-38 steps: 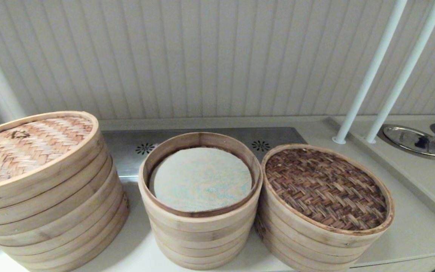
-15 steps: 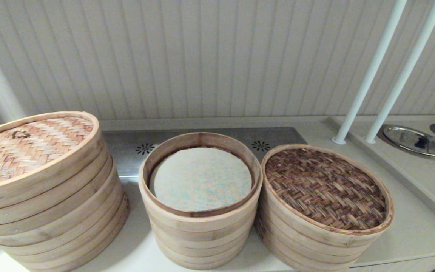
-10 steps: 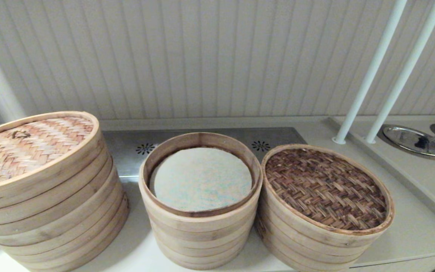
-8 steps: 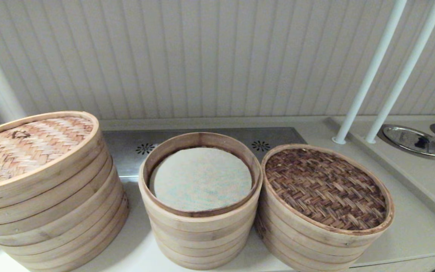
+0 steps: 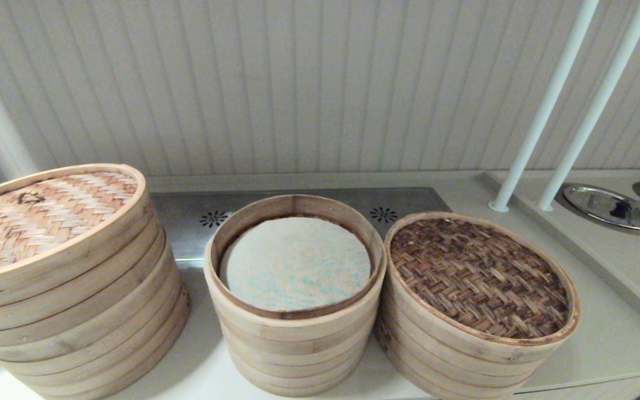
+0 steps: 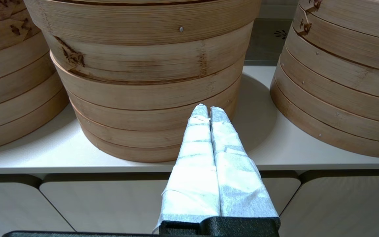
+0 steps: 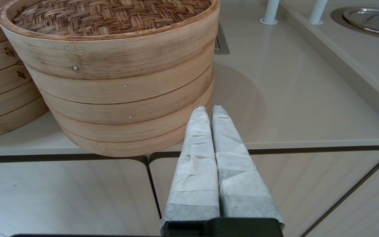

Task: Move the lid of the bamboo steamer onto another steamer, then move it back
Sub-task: Pick up the steamer

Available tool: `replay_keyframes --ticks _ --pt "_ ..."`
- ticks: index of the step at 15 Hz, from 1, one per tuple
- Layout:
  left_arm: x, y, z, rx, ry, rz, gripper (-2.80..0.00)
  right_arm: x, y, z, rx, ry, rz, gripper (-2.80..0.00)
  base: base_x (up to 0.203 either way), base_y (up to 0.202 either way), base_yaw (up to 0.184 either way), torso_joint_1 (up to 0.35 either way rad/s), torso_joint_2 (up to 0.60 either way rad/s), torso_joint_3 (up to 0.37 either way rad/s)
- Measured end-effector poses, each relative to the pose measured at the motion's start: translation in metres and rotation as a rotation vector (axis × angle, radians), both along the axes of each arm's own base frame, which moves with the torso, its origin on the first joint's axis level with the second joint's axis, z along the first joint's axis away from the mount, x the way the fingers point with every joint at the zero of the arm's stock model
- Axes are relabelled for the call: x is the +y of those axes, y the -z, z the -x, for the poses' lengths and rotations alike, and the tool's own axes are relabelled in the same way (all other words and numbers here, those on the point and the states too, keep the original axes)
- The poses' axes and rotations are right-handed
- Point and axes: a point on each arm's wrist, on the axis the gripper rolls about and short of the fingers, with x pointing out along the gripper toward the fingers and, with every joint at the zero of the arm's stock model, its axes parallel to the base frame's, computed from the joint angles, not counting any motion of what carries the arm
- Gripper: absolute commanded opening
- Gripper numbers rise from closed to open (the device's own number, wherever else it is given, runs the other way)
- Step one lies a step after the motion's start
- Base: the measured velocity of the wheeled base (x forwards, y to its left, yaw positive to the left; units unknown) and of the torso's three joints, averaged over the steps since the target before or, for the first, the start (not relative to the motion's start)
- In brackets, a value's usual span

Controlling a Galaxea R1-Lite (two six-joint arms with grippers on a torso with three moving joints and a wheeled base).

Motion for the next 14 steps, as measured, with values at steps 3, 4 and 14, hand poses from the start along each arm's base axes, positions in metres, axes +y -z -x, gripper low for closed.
replay_keyframes --ticks 3,4,14 --pt "0.0 0.0 0.0 0.0 0.0 0.0 -2.8 0.0 0.0 0.0 -0.001 -0.001 0.006 -2.8 0.0 0.0 0.0 0.0 0.0 0.0" --pt "0.0 0.0 0.0 0.0 0.0 0.0 -2.8 0.0 0.0 0.0 -0.001 -0.002 0.006 -2.8 0.0 0.0 0.0 0.0 0.0 0.0" --pt "0.0 0.0 0.0 0.0 0.001 0.0 -2.8 0.0 -0.043 0.016 -0.058 0.003 0.02 -2.8 0.0 0.0 0.0 0.0 0.0 0.0"
